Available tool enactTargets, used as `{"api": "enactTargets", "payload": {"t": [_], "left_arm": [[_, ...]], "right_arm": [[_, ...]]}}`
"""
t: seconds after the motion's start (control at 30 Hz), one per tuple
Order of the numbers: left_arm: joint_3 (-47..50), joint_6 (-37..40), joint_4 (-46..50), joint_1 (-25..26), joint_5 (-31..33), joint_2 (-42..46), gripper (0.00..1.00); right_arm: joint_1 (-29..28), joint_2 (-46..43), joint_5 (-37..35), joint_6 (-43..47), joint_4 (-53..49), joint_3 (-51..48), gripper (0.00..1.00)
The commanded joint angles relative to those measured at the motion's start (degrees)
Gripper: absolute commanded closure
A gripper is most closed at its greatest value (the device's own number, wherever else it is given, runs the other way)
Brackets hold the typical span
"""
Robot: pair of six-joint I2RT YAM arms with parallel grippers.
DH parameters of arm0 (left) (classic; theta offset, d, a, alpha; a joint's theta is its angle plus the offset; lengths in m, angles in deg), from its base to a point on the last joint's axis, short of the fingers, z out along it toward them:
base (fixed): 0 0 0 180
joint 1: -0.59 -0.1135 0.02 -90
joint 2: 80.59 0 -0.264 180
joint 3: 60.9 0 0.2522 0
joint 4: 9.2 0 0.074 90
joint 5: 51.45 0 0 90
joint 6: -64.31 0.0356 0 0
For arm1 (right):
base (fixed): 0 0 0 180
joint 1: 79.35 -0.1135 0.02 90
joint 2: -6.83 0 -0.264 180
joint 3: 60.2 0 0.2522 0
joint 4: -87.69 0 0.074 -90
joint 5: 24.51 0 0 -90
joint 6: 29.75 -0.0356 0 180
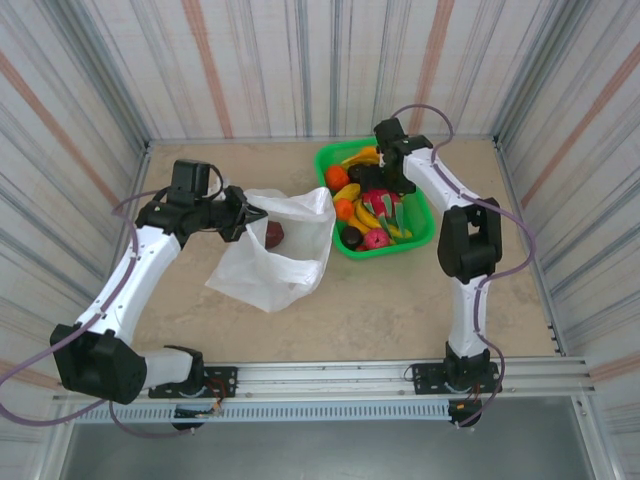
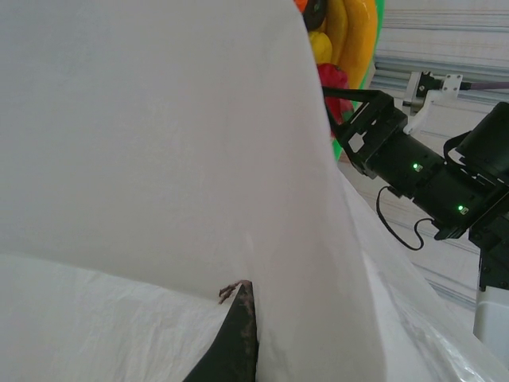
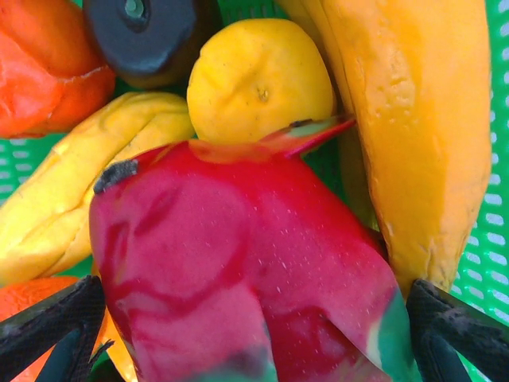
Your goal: Place the fake fruits into the plastic bag and tie a complex knot
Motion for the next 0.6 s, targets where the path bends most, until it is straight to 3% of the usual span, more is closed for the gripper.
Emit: {"api": "enactTargets", "payload": {"t": [0.0, 0.57], "left_arm": [[-1.2, 1.3, 0.7, -0.5, -1.0, -0.1, 0.98], [-0.8, 1.7, 0.4, -0.5, -1.6, -0.7, 0.98]], "right_arm": [[-0.7, 3.4, -1.1, -1.5, -4.2, 3.1, 0.01], [-3.2, 11.2, -1.5, 3.1, -10.9, 4.2, 0.01]]}}
